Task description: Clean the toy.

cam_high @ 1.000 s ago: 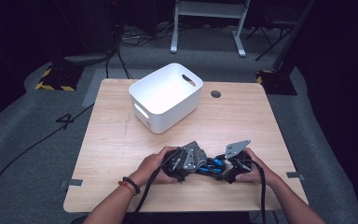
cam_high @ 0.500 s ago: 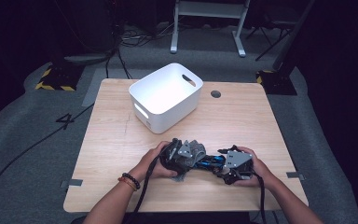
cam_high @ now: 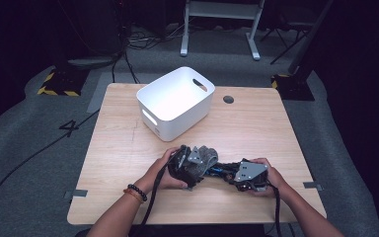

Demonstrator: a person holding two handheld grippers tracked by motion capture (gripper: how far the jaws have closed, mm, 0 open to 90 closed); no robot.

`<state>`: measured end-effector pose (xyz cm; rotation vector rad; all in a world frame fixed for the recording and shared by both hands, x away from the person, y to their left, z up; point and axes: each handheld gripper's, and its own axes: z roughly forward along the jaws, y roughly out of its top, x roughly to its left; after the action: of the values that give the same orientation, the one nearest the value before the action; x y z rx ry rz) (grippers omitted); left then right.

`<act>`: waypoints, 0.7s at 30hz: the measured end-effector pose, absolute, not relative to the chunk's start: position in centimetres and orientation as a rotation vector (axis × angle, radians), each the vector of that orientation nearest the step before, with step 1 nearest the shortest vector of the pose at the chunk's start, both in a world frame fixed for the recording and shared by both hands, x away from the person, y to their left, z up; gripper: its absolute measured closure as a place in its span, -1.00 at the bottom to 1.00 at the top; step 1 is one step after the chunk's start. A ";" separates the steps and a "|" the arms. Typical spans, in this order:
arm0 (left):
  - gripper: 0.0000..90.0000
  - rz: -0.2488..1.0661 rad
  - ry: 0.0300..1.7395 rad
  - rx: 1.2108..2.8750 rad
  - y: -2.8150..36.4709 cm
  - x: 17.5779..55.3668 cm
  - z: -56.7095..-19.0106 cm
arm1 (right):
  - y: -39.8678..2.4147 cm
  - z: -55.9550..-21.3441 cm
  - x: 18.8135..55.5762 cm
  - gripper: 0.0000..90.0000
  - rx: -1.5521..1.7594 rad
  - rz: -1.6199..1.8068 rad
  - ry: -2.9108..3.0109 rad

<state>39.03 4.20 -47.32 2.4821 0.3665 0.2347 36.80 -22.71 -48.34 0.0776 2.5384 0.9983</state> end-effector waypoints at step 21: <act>0.63 0.348 0.273 2.412 6.1 37.2 -45.5 | -23.9 -47.7 38.5 0.05 0.314 1.158 2.684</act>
<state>37.19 6.08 -45.46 2.4116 0.2734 0.3483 38.52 -23.92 -47.67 0.3137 2.6837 1.1579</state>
